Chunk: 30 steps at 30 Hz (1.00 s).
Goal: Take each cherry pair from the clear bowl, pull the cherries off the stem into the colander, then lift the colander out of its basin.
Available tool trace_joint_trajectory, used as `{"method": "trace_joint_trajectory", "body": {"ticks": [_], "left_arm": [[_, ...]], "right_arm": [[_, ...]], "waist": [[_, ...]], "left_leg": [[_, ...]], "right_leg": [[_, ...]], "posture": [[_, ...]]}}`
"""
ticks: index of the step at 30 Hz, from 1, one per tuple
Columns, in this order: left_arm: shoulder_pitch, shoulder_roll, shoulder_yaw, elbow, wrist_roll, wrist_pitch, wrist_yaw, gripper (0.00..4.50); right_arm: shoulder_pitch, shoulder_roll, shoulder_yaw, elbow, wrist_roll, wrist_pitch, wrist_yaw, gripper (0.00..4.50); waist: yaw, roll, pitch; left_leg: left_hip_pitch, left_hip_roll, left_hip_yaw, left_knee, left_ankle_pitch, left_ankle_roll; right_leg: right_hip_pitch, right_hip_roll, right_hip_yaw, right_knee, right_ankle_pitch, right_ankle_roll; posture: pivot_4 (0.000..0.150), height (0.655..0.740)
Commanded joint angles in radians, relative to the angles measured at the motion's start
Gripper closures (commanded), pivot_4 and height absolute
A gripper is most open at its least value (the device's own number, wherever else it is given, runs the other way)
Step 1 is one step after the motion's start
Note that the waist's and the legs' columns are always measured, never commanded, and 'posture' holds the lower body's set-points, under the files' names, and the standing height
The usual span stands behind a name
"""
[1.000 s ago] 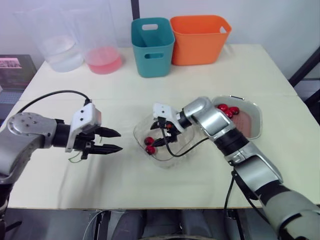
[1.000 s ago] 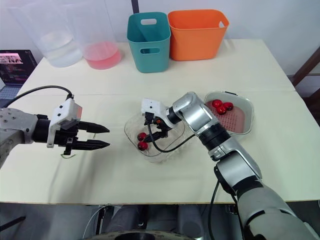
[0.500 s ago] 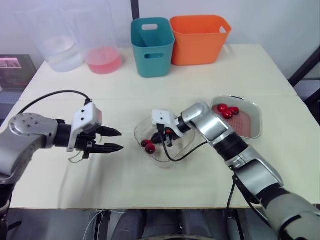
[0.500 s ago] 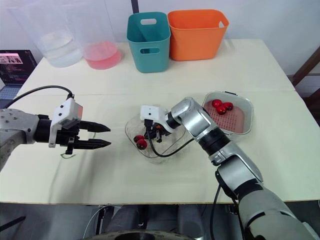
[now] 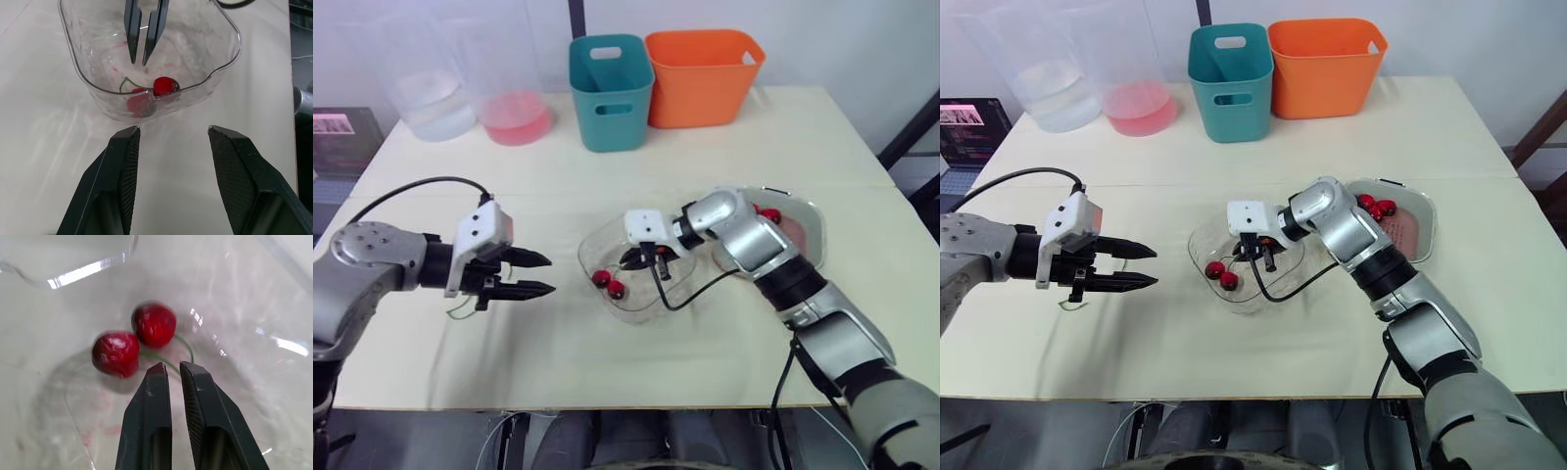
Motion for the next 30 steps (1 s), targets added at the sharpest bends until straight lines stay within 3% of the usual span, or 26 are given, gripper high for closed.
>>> {"method": "trace_joint_trajectory", "body": {"ticks": [1,5,14,28,30], "left_arm": [[-0.011,0.002,0.008,-0.005,0.010,-0.019,0.001,2.14],[-0.010,0.022,-0.006,-0.005,0.034,-0.033,-0.017,2.14],[-0.014,0.030,-0.015,-0.016,0.040,-0.032,-0.044,2.14],[-0.019,0.028,-0.012,-0.029,0.032,-0.019,-0.040,2.14],[-0.020,0.025,-0.011,-0.028,0.031,-0.019,-0.036,2.14]], "right_arm": [[-0.029,-0.008,-0.034,-0.076,0.056,0.073,0.046,2.69],[-0.013,-0.025,-0.002,-0.155,0.054,0.153,0.062,0.69],[0.024,-0.053,0.093,-0.215,0.000,0.122,0.061,0.69],[-0.014,0.013,0.156,-0.063,-0.088,0.003,0.045,0.69],[-0.018,0.018,0.159,-0.050,-0.091,-0.006,0.051,1.50]], "waist": [[0.001,0.000,0.000],[0.002,0.000,0.000],[0.002,0.000,0.000],[0.002,0.000,0.000],[0.001,0.000,0.000]], "left_leg": [[0.000,0.000,0.000,0.000,0.000,0.000],[0.000,0.000,0.000,0.000,0.000,0.000],[0.000,0.000,0.000,0.000,0.000,0.001],[0.000,0.000,0.000,0.000,0.000,0.000],[0.000,0.000,0.000,0.000,0.000,0.000]], "right_leg": [[0.000,0.000,0.000,0.000,0.000,0.000],[0.000,0.000,0.000,0.000,0.000,0.000],[0.000,0.000,0.000,0.000,0.000,0.000],[0.000,0.000,0.000,0.000,0.000,0.000],[0.000,0.000,0.000,0.000,0.000,0.000]], "posture": [[0.150,0.7394],[0.150,0.7394],[0.150,0.7394],[0.150,0.7394],[0.150,0.7394]]}}
